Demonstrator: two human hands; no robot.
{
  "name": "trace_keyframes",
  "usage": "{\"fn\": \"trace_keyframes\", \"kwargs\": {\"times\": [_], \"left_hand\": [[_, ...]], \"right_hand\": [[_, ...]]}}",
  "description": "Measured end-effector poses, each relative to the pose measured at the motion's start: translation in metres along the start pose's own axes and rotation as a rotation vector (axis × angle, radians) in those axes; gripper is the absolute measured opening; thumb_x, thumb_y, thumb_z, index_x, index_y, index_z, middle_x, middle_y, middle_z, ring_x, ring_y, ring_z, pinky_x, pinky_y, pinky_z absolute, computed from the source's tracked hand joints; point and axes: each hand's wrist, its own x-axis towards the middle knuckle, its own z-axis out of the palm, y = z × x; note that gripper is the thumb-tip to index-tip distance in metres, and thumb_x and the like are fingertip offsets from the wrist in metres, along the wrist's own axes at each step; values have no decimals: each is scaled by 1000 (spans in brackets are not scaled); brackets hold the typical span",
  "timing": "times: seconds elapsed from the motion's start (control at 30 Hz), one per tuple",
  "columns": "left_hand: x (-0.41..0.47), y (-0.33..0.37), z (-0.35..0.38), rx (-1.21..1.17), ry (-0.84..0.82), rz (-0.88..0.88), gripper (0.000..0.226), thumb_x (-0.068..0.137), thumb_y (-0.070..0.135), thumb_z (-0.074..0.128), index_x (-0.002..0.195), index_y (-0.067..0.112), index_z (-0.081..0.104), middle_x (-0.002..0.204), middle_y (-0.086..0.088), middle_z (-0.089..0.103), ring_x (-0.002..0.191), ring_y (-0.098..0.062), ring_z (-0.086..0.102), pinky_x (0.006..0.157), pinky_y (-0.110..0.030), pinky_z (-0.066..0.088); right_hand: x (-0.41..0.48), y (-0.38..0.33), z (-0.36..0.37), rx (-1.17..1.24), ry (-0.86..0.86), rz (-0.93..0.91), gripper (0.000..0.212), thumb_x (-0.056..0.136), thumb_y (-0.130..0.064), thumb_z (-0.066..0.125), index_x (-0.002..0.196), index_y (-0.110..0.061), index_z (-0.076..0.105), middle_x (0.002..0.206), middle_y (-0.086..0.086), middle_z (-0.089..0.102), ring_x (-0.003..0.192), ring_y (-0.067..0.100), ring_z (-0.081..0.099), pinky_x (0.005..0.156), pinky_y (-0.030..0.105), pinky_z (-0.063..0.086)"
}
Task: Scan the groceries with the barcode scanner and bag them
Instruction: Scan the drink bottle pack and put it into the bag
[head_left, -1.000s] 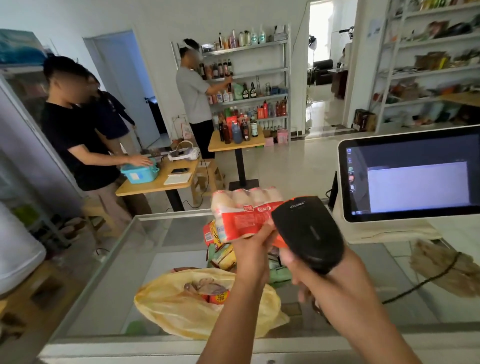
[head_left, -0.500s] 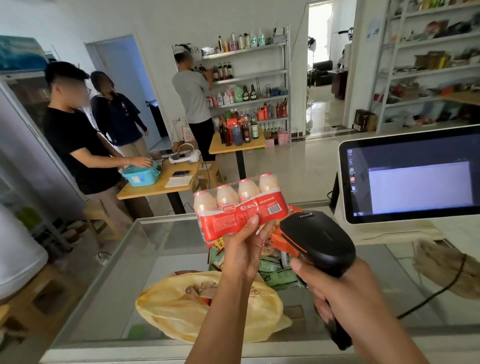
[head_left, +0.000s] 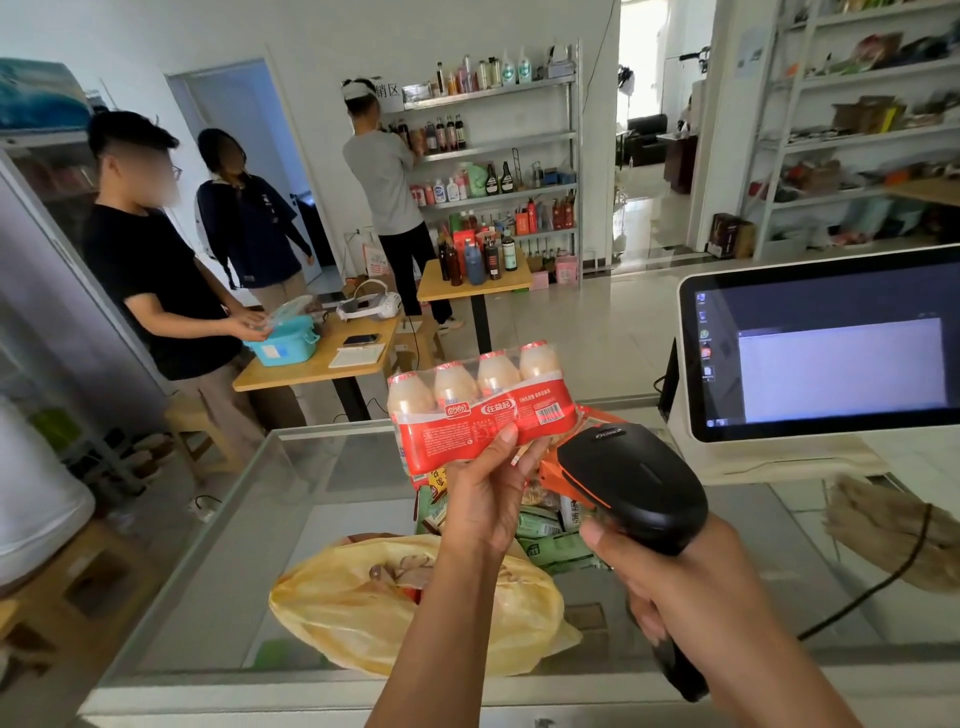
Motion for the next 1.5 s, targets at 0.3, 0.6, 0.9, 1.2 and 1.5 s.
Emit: {"fn": "trace_keyframes", "kwargs": {"times": [0.3, 0.6, 0.9, 1.2, 1.5], "left_hand": [[-26, 30, -28, 296, 141, -52, 51, 90, 16, 68, 136, 5, 49, 125, -21, 61, 119, -38, 60, 99, -50, 52], [-74, 66, -105, 274, 638, -408, 38, 98, 29, 57, 127, 3, 58, 106, -18, 72, 79, -30, 74, 62, -40, 63], [-62, 39, -138, 7, 804, -468, 42, 100, 18, 55, 138, 2, 46, 127, -25, 62, 112, -45, 61, 61, -56, 60], [-67, 46, -145, 10, 808, -588, 16, 95, 2, 58, 110, 6, 55, 113, -21, 62, 107, -41, 58, 84, -65, 49], [-15, 53, -148, 140, 799, -537, 28, 92, -16, 43, 111, 2, 53, 95, -18, 61, 87, -35, 59, 76, -55, 51]], "right_hand": [[16, 21, 24, 21, -38, -38, 14, 78, -25, 77, 75, -13, 70, 68, 10, 69, 61, 22, 65, 54, 34, 54], [49, 104, 70, -153, -103, 107, 15, 77, -38, 78, 80, -43, 65, 86, -15, 69, 88, 9, 63, 78, 34, 48], [109, 151, 102, -224, -20, 317, 26, 72, -11, 81, 80, -31, 66, 88, -1, 69, 82, 17, 62, 77, 34, 46], [123, 151, 102, -205, 200, 264, 40, 80, -10, 77, 110, -24, 53, 104, -5, 57, 100, 14, 51, 88, 35, 39], [116, 149, 101, -142, 204, 253, 45, 75, -10, 82, 109, -28, 60, 99, -7, 65, 104, 21, 59, 98, 48, 47]]}}
